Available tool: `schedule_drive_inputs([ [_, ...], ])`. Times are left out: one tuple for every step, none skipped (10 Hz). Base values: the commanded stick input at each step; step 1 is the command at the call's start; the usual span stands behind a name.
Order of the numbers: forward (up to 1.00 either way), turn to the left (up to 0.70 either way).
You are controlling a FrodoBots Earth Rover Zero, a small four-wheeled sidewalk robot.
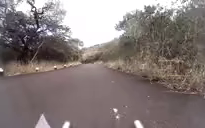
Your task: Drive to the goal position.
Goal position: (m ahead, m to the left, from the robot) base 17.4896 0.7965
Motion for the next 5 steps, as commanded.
schedule_drive_inputs([
  [0.5, 0.0],
  [0.5, 0.0],
  [0.5, 0.0],
  [0.5, 0.0],
  [0.5, 0.0],
])
